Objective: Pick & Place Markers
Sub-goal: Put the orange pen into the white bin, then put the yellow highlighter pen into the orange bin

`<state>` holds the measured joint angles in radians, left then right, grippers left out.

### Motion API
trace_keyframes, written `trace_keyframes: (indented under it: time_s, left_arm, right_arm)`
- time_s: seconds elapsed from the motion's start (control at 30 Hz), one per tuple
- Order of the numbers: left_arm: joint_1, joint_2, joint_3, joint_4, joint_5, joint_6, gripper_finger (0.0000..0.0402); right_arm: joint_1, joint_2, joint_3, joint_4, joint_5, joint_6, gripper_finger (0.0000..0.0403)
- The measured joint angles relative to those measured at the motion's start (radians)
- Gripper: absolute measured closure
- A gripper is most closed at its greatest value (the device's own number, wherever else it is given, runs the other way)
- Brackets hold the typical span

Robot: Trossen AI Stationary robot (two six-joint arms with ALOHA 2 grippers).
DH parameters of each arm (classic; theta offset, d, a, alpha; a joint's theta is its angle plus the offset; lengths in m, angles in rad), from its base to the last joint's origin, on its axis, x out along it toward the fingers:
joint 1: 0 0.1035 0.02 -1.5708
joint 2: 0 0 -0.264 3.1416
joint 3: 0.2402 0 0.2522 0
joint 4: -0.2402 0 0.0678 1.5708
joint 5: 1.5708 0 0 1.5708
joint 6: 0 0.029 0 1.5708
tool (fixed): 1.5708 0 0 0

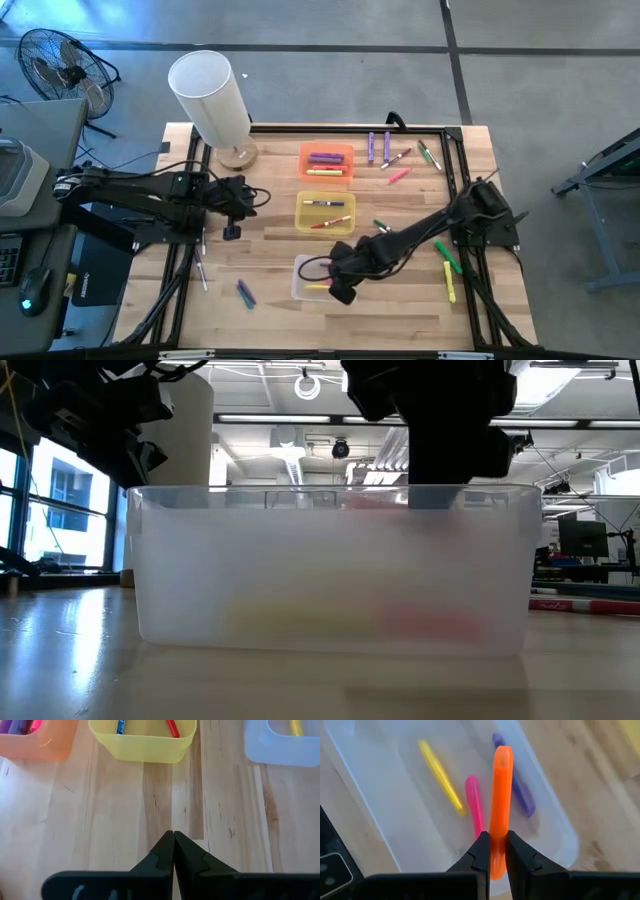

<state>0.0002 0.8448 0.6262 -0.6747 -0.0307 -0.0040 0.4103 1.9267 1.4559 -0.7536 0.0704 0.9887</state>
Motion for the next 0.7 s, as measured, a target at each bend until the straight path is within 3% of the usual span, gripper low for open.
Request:
trace_keyframes:
  time_s: [0.23, 0.37, 0.57, 0.7]
  left_arm:
    - [0.000, 0.000, 0.000, 0.000, 0.000, 0.000, 0.0401]
    - [0.000, 0.000, 0.000, 0.004, -0.002, 0.000, 0.0401]
    - [0.000, 0.000, 0.000, 0.033, -0.005, 0.001, 0.0401]
    - [0.000, 0.002, 0.000, 0.044, -0.005, 0.000, 0.0401]
  right_arm:
    - [0.000, 0.005, 0.001, 0.002, -0.006, -0.002, 0.0310]
    - [0.000, 0.001, 0.001, -0.002, -0.017, 0.001, 0.0299]
    - [0.001, -0.032, 0.002, -0.030, 0.001, 0.023, 0.0327]
    - [0.021, -0.085, 0.002, -0.146, 0.007, 0.059, 0.0380]
